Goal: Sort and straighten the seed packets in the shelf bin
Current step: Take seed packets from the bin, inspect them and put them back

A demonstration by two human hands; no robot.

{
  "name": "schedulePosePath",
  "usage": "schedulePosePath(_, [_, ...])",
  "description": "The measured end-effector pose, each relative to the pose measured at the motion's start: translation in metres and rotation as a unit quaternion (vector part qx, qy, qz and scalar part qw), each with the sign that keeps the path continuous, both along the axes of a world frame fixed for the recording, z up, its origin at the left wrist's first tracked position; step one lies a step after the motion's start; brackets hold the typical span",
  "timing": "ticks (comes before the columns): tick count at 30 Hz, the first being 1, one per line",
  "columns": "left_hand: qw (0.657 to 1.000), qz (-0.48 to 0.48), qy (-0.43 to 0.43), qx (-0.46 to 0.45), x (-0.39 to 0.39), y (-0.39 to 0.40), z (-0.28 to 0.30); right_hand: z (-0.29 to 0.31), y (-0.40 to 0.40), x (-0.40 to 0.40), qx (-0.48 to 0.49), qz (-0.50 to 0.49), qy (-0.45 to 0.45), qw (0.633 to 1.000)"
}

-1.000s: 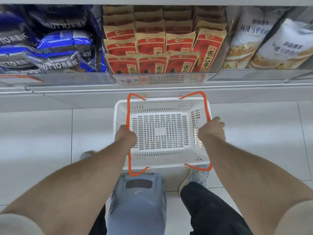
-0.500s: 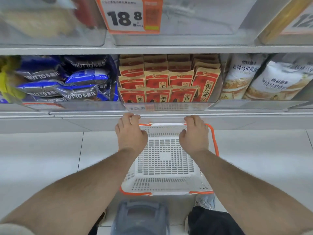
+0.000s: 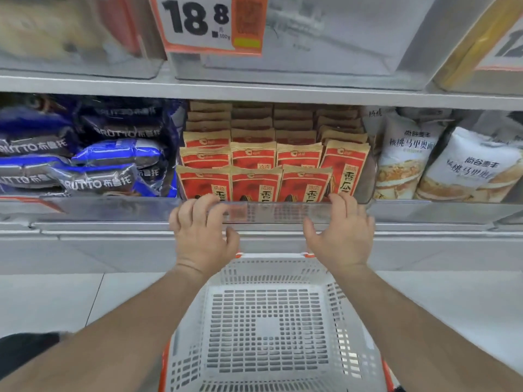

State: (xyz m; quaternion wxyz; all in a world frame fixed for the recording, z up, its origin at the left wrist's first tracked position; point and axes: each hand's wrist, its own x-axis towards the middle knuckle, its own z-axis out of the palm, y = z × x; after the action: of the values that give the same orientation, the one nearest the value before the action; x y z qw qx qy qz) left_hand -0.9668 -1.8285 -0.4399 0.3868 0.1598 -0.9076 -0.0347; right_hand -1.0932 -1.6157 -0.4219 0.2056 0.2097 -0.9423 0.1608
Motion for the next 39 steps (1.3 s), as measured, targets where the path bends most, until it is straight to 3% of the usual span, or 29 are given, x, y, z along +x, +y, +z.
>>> schedulePosePath(4, [0.998, 0.003, 0.063, -0.020, -0.019, -0.011, -0.009, -0.017, -0.003, -0.011, -0.024, -0.013, 0.092, 0.995])
schedulePosePath(8, [0.997, 0.015, 0.076, -0.023, -0.023, -0.011, -0.016, -0.019, -0.006, -0.011, -0.044, -0.028, 0.094, 0.994])
schedulePosePath(17, [0.988, 0.053, -0.142, 0.016, -0.004, -0.006, 0.021, 0.021, -0.003, -0.001, 0.031, -0.015, -0.037, 0.999])
schedulePosePath(23, [0.970, 0.052, -0.234, 0.028, -0.002, 0.000, 0.057, 0.046, 0.007, 0.003, 0.090, 0.033, -0.137, 0.986])
schedulePosePath(29, [0.955, 0.027, -0.294, 0.000, 0.002, -0.002, 0.069, 0.061, 0.011, 0.012, 0.097, 0.041, -0.228, 0.968])
schedulePosePath(34, [0.946, 0.016, -0.324, -0.006, 0.004, -0.001, 0.075, 0.064, 0.012, 0.013, 0.115, 0.033, -0.226, 0.967])
schedulePosePath(39, [0.950, 0.027, -0.312, -0.007, 0.001, -0.004, 0.074, 0.061, 0.009, 0.008, 0.073, 0.043, -0.225, 0.971])
